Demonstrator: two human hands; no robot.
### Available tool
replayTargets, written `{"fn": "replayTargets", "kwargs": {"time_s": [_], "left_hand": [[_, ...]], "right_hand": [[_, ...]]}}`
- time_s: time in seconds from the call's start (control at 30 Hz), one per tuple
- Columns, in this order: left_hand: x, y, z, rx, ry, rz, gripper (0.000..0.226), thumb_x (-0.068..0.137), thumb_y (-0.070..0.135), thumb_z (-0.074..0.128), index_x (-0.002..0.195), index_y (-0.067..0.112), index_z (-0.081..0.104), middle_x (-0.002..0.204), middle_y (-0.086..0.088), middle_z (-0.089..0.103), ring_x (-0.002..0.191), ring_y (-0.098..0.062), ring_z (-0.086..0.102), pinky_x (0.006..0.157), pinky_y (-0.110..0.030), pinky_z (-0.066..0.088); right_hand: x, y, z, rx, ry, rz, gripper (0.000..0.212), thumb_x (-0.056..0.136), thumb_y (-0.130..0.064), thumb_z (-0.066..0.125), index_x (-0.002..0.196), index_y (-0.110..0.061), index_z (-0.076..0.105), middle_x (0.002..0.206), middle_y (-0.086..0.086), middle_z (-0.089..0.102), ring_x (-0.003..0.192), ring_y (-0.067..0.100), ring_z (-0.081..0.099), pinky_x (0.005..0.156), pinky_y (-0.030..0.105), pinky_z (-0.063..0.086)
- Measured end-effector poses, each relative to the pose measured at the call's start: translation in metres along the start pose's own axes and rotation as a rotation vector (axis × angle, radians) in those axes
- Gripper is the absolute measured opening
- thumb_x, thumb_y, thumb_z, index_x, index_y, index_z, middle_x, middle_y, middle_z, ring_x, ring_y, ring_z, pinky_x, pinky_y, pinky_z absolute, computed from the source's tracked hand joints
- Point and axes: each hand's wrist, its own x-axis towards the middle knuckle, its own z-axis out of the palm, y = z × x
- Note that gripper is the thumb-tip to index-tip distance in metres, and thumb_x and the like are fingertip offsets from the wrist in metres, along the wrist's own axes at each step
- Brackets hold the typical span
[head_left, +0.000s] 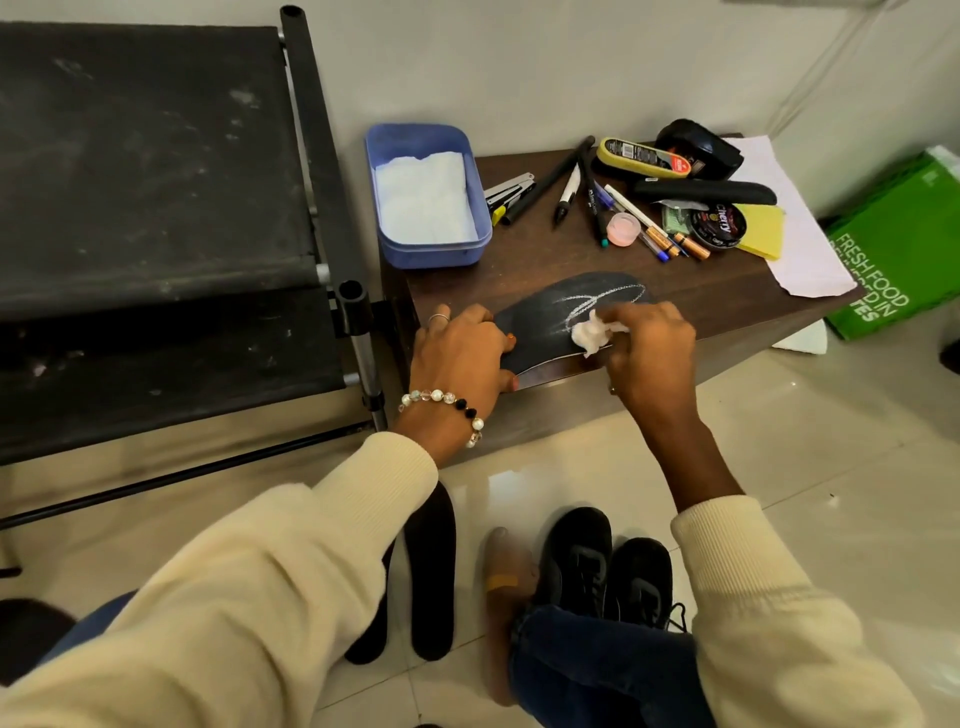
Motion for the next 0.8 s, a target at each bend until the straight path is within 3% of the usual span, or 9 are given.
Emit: {"fn": "replayTargets", "kwargs": {"time_s": [0.07, 0.13, 0.23, 0.33, 0.4, 0.5, 0.63, 0.8], "left_hand": [[0.000, 0.000, 0.000, 0.002, 0.002, -0.003, 0.048, 0.087, 0.042, 0.065, 0.133, 0.033, 0.056, 0.143, 0.002, 0.042, 0.130, -0.033, 0.032, 0.104, -0.042, 0.035], [0.000, 0.000, 0.001, 0.000, 0.005, -0.006, 0.048, 0.087, 0.042, 0.065, 0.133, 0.032, 0.056, 0.143, 0.002, 0.042, 0.129, -0.033, 0.032, 0.103, -0.041, 0.035], [-0.001, 0.000, 0.001, 0.001, 0.007, -0.008, 0.048, 0.088, 0.042, 0.064, 0.134, 0.032, 0.055, 0.143, 0.002, 0.042, 0.129, -0.033, 0.032, 0.103, -0.041, 0.036], [-0.001, 0.000, 0.002, -0.004, 0.010, -0.009, 0.047, 0.088, 0.042, 0.064, 0.133, 0.032, 0.056, 0.143, 0.003, 0.042, 0.130, -0.033, 0.032, 0.103, -0.041, 0.035], [-0.001, 0.000, 0.001, -0.011, 0.009, -0.012, 0.047, 0.087, 0.042, 0.065, 0.133, 0.032, 0.056, 0.142, 0.003, 0.042, 0.129, -0.033, 0.032, 0.103, -0.041, 0.035], [0.000, 0.001, 0.001, -0.004, 0.005, -0.011, 0.048, 0.087, 0.041, 0.065, 0.133, 0.032, 0.056, 0.142, 0.002, 0.042, 0.129, -0.033, 0.032, 0.103, -0.041, 0.035], [-0.001, 0.001, 0.000, 0.003, 0.005, -0.012, 0.046, 0.088, 0.041, 0.064, 0.133, 0.032, 0.056, 0.143, 0.002, 0.042, 0.129, -0.033, 0.032, 0.103, -0.041, 0.035], [-0.002, 0.002, 0.001, -0.011, 0.041, -0.025, 0.042, 0.088, 0.038, 0.066, 0.128, 0.032, 0.060, 0.140, 0.003, 0.045, 0.129, -0.033, 0.034, 0.101, -0.039, 0.036]], "right_hand": [[0.002, -0.003, -0.005, 0.105, 0.144, 0.027, 0.043, 0.084, 0.005, 0.053, 0.121, -0.014, 0.063, 0.112, 0.011, 0.065, 0.110, 0.030, 0.049, 0.088, 0.037, 0.041], [0.005, -0.002, -0.005, 0.133, 0.178, 0.040, 0.044, 0.086, 0.002, 0.054, 0.123, -0.021, 0.062, 0.111, 0.009, 0.061, 0.110, 0.029, 0.043, 0.090, 0.039, 0.039], [0.007, 0.000, -0.001, 0.154, 0.016, 0.065, 0.042, 0.086, 0.000, 0.057, 0.119, -0.025, 0.065, 0.114, 0.008, 0.052, 0.113, 0.027, 0.038, 0.095, 0.042, 0.040], [0.004, 0.005, 0.003, -0.108, -0.165, -0.002, 0.043, 0.084, -0.006, 0.064, 0.124, -0.023, 0.061, 0.131, 0.006, 0.047, 0.123, 0.028, 0.032, 0.095, 0.041, 0.033], [0.003, 0.005, 0.003, -0.229, -0.168, -0.081, 0.043, 0.084, -0.010, 0.065, 0.125, -0.021, 0.061, 0.134, 0.007, 0.047, 0.125, 0.030, 0.030, 0.091, 0.041, 0.031], [0.004, 0.005, 0.008, -0.271, -0.107, -0.107, 0.037, 0.086, -0.008, 0.063, 0.122, -0.015, 0.063, 0.127, 0.012, 0.051, 0.120, 0.031, 0.039, 0.087, 0.038, 0.039], [0.000, -0.008, 0.023, -0.055, -0.132, -0.086, 0.029, 0.090, -0.006, 0.054, 0.116, -0.008, 0.066, 0.111, 0.015, 0.060, 0.106, 0.031, 0.052, 0.085, 0.036, 0.043], [-0.007, -0.033, 0.035, -0.060, -0.167, -0.368, 0.023, 0.088, -0.009, 0.055, 0.104, -0.002, 0.070, 0.098, 0.017, 0.063, 0.098, 0.034, 0.055, 0.073, 0.038, 0.044]]}}
